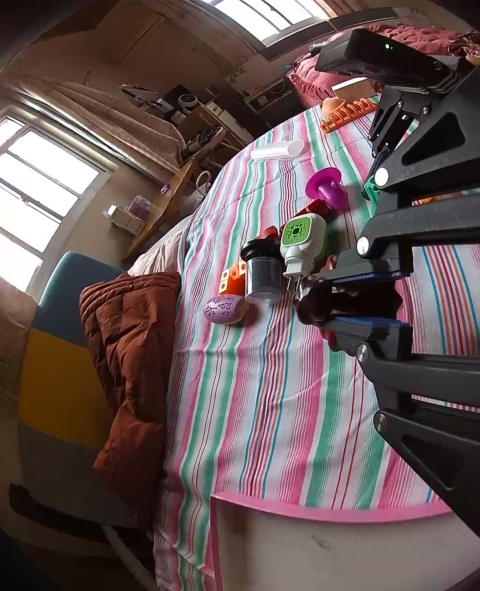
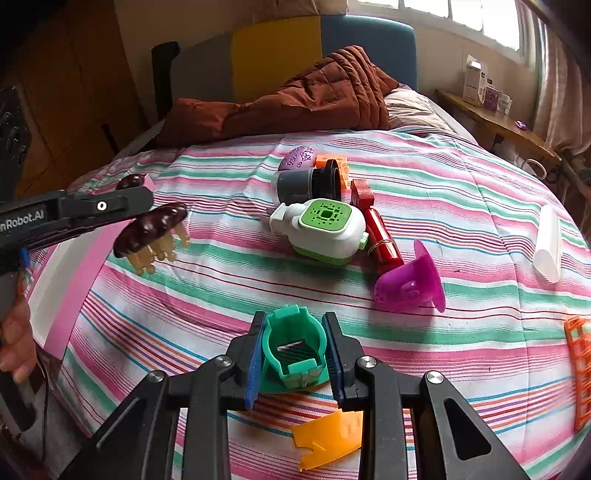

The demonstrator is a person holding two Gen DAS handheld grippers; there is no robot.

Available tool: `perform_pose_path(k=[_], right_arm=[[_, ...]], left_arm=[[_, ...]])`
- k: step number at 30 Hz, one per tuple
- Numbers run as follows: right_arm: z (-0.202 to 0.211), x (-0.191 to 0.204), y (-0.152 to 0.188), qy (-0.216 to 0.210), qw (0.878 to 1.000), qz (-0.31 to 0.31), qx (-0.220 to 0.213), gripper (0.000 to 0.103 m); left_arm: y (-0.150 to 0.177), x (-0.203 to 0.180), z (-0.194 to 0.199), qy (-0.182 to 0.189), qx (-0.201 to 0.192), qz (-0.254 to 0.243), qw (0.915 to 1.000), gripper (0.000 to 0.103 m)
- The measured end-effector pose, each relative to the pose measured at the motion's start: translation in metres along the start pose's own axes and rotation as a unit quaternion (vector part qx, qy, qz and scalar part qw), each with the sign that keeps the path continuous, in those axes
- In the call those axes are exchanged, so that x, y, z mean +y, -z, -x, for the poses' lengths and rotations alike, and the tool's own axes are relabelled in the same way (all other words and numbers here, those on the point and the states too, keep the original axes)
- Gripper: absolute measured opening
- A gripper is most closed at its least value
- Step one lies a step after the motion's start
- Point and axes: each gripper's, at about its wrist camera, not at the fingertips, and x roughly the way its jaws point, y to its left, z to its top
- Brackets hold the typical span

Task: Organize rigid objects
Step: 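Carry the brown knob with the left tool over the white tray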

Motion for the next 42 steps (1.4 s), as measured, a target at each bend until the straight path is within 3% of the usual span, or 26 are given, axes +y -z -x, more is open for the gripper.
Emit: perform_pose_path(k=[8,18,29,41,42], right_arm=[[0.009,0.007,0.001,-0.012,0.999,0.007,-0.039,0.030],[0.005,0.013,0.004,-0.025,0.999,0.005,-0.040,0.030],[0.005,0.015,-0.003,-0.029,0.999,-0.012,-0.041,0.030],[0.011,0.055,-0.014,-0.034,0.998,0.006,-0.045,0.030],[0.011,0.057,-0.015,-0.036,0.998,0.008,-0.045,0.030]], left_arm=[[0.000,0.046,0.038,-0.020,-0.014,0.031,0.9992,0.013],[-0.008,0.128,0.071,-0.093,-0.038,0.078,0.9919,0.013],[-0.031,0.213,0.070,-0.169,-0.035,0.121,0.9776,0.013],[-0.057,0.258,0.059,-0.219,-0.061,0.114,0.9672,0.014],[-0.058,0.259,0.059,-0.223,-0.065,0.110,0.9664,0.018]])
